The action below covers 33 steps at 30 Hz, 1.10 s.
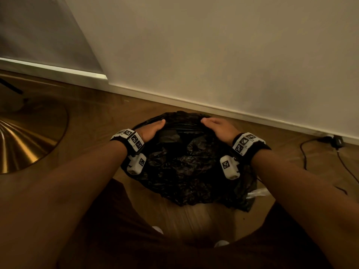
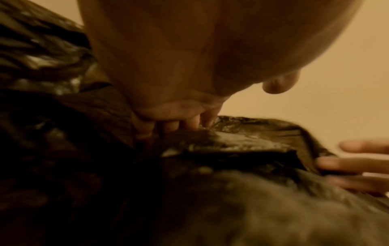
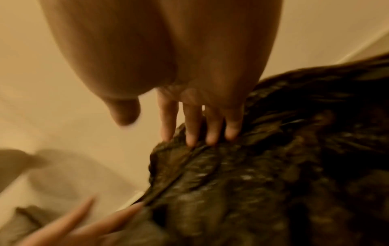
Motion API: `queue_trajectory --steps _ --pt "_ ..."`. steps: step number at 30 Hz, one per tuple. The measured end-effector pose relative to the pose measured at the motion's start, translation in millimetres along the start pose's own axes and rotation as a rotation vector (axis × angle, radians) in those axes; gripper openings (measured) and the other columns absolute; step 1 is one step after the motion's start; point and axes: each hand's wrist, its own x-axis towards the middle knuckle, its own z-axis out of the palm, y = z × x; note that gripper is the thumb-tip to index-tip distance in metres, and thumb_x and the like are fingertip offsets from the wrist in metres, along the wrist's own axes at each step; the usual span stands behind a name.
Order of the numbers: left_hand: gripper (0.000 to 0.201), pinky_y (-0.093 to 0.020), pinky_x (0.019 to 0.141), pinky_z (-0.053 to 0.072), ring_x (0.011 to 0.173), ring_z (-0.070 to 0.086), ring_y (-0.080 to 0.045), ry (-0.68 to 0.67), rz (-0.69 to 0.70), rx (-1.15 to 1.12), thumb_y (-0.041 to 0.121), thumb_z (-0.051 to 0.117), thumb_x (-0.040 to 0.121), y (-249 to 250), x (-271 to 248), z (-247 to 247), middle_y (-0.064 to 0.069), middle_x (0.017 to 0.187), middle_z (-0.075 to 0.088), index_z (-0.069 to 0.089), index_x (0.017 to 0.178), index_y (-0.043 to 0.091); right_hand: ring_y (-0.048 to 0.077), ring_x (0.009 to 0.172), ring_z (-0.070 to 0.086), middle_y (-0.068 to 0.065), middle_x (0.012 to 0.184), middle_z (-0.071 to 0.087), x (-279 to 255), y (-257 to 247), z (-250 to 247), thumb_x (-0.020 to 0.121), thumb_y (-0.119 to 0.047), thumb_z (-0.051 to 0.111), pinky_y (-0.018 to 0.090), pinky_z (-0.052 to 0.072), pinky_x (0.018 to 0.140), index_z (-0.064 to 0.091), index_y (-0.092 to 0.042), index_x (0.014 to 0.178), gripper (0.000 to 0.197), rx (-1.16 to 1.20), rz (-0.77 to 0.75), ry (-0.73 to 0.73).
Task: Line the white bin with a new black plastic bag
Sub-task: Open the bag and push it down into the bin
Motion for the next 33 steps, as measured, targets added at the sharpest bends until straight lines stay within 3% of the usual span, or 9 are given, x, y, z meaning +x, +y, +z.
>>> queue_trajectory --steps 7,10,13,15,17,21,26,29,33 --pt "0.078 -0.033 0.101 0.036 0.122 0.051 -0.025 0.111 -0.177 -0.043 0.072 0.034 0.091 -23 -1 3 0.0 0.134 0.05 0.053 0.137 0.012 0.03 0.127 0.058 0.008 0.145 0.056 37 85 11 0.072 -0.089 0.05 0.045 0.042 0.112 0.056 -0.01 0.139 0.103 0.297 0.48 -0.042" --pt "0.086 -0.038 0.111 0.031 0.138 0.041 -0.031 0.155 -0.199 0.109 0.075 0.029 0.089 -25 -4 5 -0.006 0.153 0.04 0.04 0.149 0.014 0.036 0.135 0.049 0.012 0.152 0.046 34 88 12 0.087 -0.08 0.036 0.048 0.038 0.116 0.042 -0.002 0.148 0.099 0.118 0.55 0.005" --pt "0.098 -0.04 0.116 0.024 0.144 0.033 -0.03 0.064 -0.223 0.334 0.084 0.031 0.082 -22 -4 1 -0.008 0.16 0.029 0.031 0.153 0.016 0.031 0.125 0.056 0.01 0.14 0.057 24 57 1 0.094 -0.072 0.033 0.045 0.041 0.111 0.06 -0.008 0.135 0.081 -0.029 0.432 0.061" --pt "0.107 -0.038 0.109 0.035 0.136 0.043 -0.031 0.075 -0.202 0.429 0.084 0.05 0.073 -15 -7 2 -0.01 0.154 0.039 0.032 0.151 0.013 0.025 0.108 0.061 0.004 0.117 0.067 18 28 -6 0.097 -0.062 0.041 0.041 0.048 0.098 0.07 -0.017 0.106 0.054 0.032 0.288 0.17" --pt "0.111 -0.037 0.096 0.048 0.117 0.056 -0.031 0.095 -0.181 0.541 0.082 0.067 0.06 -13 -7 6 -0.011 0.137 0.054 0.043 0.14 0.008 0.023 0.104 0.064 0.0 0.109 0.069 12 0 -9 0.098 -0.055 0.048 0.039 0.05 0.091 0.067 -0.022 0.101 0.038 0.273 0.223 0.195" --pt "0.032 -0.032 0.067 0.045 0.075 0.054 -0.02 -0.035 -0.235 0.648 0.045 0.063 0.087 -33 9 13 -0.007 0.098 0.055 0.052 0.102 0.02 0.03 0.117 0.065 0.009 0.126 0.068 -6 -30 4 0.097 -0.056 0.049 0.044 0.051 0.097 0.063 -0.015 0.118 0.048 0.771 0.243 -0.11" --pt "0.02 -0.03 0.065 0.04 0.064 0.047 -0.016 0.035 -0.19 0.689 0.034 0.05 0.097 -24 -10 14 -0.001 0.075 0.051 0.057 0.092 0.017 0.038 0.124 0.061 0.015 0.133 0.066 -11 -16 61 0.092 -0.071 0.043 0.054 0.042 0.11 0.053 -0.013 0.138 0.075 0.825 0.349 -0.401" --pt "0.019 -0.03 0.071 0.045 0.072 0.055 -0.018 0.055 -0.053 0.672 0.03 0.051 0.098 -16 -23 10 -0.005 0.083 0.061 0.059 0.09 0.013 0.038 0.128 0.057 0.011 0.136 0.065 -4 -1 88 0.093 -0.067 0.045 0.054 0.035 0.114 0.053 -0.015 0.14 0.07 0.767 0.456 -0.466" --pt "0.007 -0.001 0.065 0.04 0.071 0.052 0.006 0.075 0.144 0.509 0.019 0.057 0.096 -18 -33 5 0.019 0.083 0.056 0.057 0.099 0.025 0.038 0.13 0.055 0.012 0.143 0.057 10 16 105 0.1 -0.038 0.048 0.058 0.036 0.111 0.054 -0.014 0.135 0.043 0.821 0.472 -0.315"
